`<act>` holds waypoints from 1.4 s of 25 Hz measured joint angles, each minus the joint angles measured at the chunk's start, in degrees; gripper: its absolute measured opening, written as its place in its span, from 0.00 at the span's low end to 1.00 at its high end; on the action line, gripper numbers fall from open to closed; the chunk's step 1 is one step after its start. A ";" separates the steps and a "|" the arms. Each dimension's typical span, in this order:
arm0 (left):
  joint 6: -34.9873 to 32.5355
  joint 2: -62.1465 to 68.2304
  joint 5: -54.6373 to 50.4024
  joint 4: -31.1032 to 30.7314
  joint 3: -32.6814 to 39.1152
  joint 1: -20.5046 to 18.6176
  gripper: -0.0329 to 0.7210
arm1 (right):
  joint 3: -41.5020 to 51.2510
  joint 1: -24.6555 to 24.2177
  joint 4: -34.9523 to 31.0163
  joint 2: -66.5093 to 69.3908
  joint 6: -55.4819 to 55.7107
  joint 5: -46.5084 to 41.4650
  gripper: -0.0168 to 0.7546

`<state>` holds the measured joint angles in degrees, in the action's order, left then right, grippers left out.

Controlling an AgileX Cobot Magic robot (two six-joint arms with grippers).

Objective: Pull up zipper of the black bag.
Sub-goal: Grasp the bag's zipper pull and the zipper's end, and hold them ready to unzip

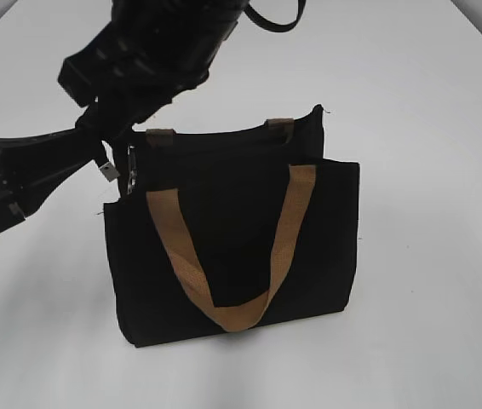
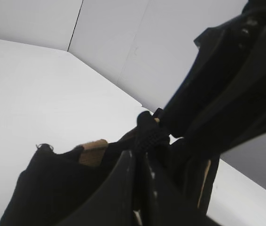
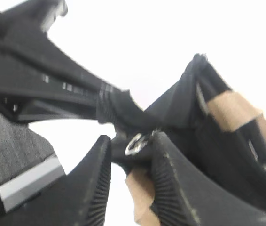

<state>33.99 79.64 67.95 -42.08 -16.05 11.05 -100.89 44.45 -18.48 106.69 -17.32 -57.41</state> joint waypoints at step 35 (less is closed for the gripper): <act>0.00 0.00 1.12 -2.10 0.00 -2.69 0.05 | 0.33 0.10 -2.78 4.23 0.31 -5.09 0.48</act>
<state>33.99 79.64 69.07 -44.18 -16.05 8.36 -100.55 44.55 -21.26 110.92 -17.01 -62.50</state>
